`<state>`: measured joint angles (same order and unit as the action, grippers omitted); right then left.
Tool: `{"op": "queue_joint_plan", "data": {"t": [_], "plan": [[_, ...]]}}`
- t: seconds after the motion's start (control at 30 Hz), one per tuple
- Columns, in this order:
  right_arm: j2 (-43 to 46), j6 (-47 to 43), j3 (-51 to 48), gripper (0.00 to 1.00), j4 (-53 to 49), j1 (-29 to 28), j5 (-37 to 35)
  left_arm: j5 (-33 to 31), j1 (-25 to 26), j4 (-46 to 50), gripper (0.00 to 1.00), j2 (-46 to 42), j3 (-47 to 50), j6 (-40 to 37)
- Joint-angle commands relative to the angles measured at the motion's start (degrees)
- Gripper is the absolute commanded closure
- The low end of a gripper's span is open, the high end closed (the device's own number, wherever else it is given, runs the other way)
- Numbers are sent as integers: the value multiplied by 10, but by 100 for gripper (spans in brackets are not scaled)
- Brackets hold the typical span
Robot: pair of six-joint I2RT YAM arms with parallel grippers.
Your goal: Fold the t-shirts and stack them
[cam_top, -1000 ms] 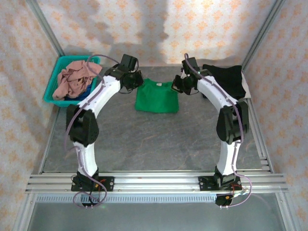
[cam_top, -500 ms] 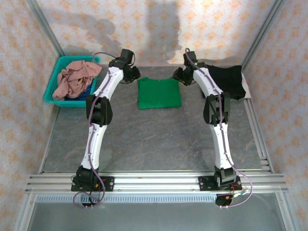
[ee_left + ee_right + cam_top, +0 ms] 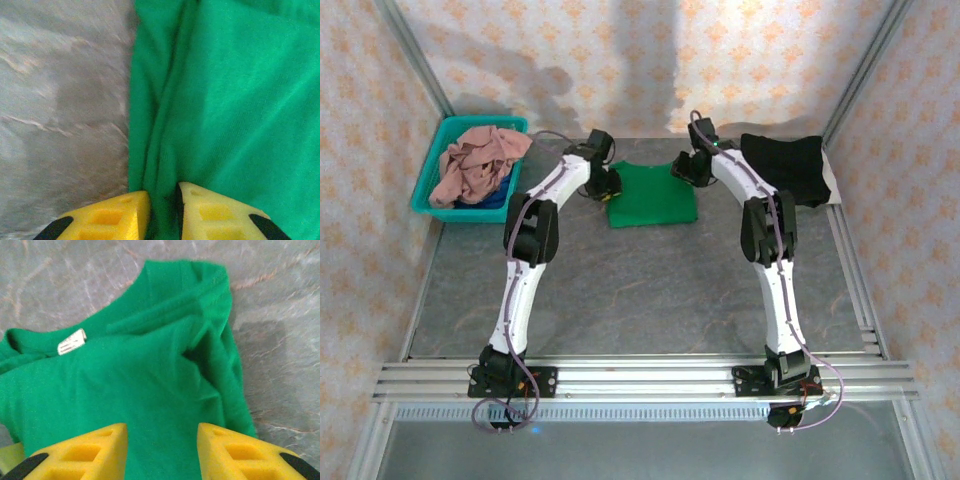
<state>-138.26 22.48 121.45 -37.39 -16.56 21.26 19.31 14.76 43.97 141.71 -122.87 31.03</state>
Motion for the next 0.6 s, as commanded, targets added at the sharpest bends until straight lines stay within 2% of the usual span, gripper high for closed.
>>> {"op": "queue_joint_plan", "data": {"t": [0.0, 0.1, 0.2, 0.33, 0.5, 0.57], "plan": [[-9, 14, -9, 62, -12, 6, -44, 4, 23, -12, 76, -52, 76, -31], [-51, 22, 49, 63, -51, 16, -55, -2, 45, -32, 76, -91, 161, -38], [-105, 13, 149, 58, -106, 16, -63, 0, 75, -64, 78, -135, 251, -33], [-137, -10, 260, 50, -167, 12, -73, 35, 124, -109, 81, -189, 348, -7], [-70, -36, 243, 46, -177, 5, -104, 52, 124, -147, 81, -297, 443, 33], [-24, -37, 197, 46, -178, -2, -115, 48, 110, -135, 75, -336, 447, 33]]}}
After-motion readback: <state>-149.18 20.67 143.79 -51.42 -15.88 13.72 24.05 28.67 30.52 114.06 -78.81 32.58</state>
